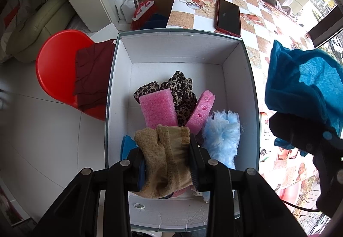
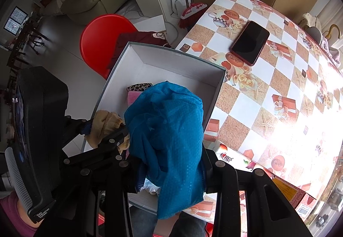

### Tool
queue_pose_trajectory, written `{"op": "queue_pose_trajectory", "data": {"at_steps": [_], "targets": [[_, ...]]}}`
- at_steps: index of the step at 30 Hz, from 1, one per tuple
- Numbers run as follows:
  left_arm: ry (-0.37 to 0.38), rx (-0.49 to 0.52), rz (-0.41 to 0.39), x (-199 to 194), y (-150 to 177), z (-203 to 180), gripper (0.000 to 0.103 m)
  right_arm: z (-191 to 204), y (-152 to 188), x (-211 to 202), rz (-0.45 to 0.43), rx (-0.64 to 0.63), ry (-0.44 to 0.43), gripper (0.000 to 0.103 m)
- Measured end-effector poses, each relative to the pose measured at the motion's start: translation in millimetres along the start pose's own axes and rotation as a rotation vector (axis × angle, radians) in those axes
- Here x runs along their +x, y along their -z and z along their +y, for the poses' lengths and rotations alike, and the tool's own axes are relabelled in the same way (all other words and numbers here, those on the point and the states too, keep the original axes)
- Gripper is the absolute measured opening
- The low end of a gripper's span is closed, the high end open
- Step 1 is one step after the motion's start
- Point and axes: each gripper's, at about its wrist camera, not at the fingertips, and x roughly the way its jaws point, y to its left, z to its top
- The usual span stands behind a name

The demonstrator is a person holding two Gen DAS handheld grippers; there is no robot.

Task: Organize soft objects
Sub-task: 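Release the beige glove with the left gripper while the right gripper drops the blue cloth into the box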

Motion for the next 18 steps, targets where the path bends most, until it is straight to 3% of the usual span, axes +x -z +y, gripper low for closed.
{"op": "queue_pose_trajectory", "data": {"at_steps": [18], "targets": [[0.003, -0.006, -0.001, 3.6, 0.4, 1.0, 0.036, -3.9, 0.4, 7.9, 0.017, 0.011, 0.012, 0.039]]}}
